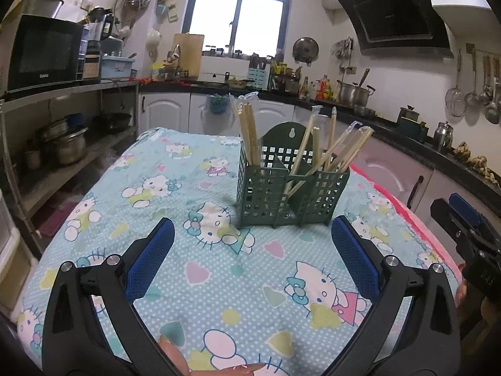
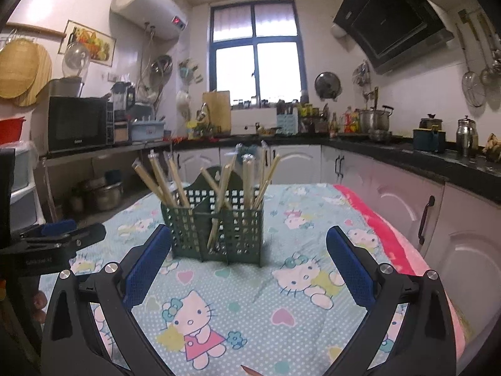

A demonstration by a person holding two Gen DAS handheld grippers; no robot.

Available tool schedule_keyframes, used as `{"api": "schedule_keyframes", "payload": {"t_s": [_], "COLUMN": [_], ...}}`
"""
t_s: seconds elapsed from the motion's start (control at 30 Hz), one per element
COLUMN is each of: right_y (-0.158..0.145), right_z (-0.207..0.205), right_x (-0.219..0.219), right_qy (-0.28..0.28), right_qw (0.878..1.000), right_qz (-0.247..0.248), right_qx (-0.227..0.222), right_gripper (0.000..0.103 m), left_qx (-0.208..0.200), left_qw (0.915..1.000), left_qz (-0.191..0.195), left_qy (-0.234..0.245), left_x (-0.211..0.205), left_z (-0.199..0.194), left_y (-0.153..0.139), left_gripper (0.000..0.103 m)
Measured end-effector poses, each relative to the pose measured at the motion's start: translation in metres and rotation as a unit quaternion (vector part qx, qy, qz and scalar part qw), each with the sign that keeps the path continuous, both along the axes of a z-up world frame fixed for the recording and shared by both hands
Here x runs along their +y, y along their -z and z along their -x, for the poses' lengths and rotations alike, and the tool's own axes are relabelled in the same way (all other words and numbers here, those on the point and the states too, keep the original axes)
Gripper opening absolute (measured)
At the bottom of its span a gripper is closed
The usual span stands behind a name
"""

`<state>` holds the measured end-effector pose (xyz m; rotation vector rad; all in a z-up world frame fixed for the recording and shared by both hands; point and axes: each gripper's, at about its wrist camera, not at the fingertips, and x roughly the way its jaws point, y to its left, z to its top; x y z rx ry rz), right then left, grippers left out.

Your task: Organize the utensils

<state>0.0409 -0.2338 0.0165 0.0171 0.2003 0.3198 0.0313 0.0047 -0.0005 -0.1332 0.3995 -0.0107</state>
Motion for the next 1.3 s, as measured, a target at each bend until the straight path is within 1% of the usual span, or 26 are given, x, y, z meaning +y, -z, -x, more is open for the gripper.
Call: {"api": "schedule_keyframes", "payload": {"t_s": [0.3, 1.3], "right_y": [0.0038, 0.0063], "right_z": [-0.0015, 0.0013], "right_x": [-0.0008, 0.0033], "right_qy": [0.002, -0.004], "right_qw": [1.000, 1.000], "right_qz": [-0.003, -0.002], "right_qx": [0.011, 0.011], "right_gripper": [0.097, 0.097], "left_qx": [-0.007, -0.009], "left_qw": [1.0000, 1.0000], "left_qz": [0.002, 0.004], "left_qy": [-0.002, -0.002], "left_x": [0.0007, 0.0031], "left_z": [0.0018, 0.0023], "left_y": [-0.0009, -0.0019], "left_gripper": [0.092, 0.092]}}
